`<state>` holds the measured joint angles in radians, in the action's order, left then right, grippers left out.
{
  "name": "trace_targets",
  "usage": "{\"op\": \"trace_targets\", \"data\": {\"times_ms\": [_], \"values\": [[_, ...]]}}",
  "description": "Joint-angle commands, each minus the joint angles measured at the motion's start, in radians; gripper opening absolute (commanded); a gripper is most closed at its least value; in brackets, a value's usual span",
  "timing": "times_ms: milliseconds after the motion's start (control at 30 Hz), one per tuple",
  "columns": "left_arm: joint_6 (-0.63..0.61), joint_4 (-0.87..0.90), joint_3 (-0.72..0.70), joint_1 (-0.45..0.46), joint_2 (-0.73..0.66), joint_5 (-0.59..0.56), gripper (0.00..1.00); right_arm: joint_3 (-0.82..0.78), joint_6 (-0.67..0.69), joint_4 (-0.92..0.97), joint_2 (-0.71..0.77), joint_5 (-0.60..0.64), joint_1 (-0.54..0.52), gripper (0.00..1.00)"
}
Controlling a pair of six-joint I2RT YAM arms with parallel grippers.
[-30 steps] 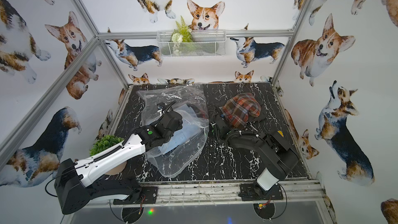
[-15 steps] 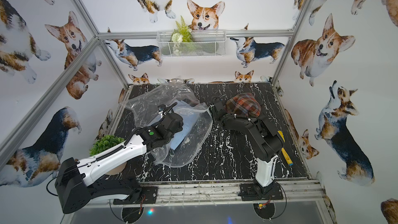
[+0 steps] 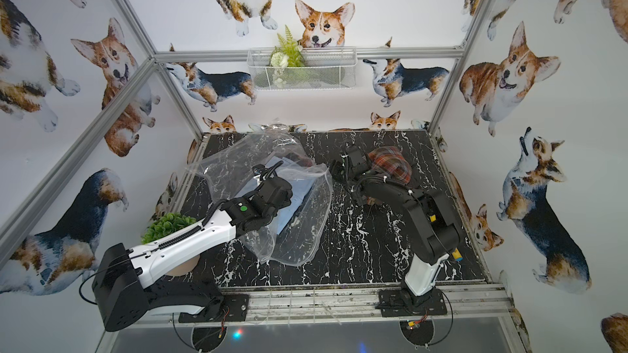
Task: Take the shirt out of the vacuum bag
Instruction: Adjust the vacuum bag at the center of the board.
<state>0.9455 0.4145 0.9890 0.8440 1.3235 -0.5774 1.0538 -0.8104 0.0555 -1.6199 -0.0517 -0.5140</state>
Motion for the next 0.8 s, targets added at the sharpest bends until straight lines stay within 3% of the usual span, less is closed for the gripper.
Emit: {"op": "trace_targets", "data": {"times_ms": [0,200,400,567,767], "values": [[0.016,-0.024,0.014,0.0,0.017,0.006,0.0,-0.091,0.056,0.094,0.153,0.139,0.004,0.75],[0.003,-0.039,0.029,0.0,0.045,0.018,0.0,-0.187,0.031,0.249,0.527,0.13,-0.041,0.75],[-0.012,-0.042,0.04,-0.001,0.06,0.021,0.0,-0.27,-0.137,0.286,0.796,0.272,-0.364,0.75],[-0.023,-0.043,0.033,-0.002,0.053,0.029,0.0,-0.305,-0.185,0.229,0.754,0.364,-0.541,0.75],[-0.029,-0.057,0.003,0.0,0.013,0.039,0.0,-0.289,-0.209,0.084,0.562,0.344,-0.608,0.75]]}}
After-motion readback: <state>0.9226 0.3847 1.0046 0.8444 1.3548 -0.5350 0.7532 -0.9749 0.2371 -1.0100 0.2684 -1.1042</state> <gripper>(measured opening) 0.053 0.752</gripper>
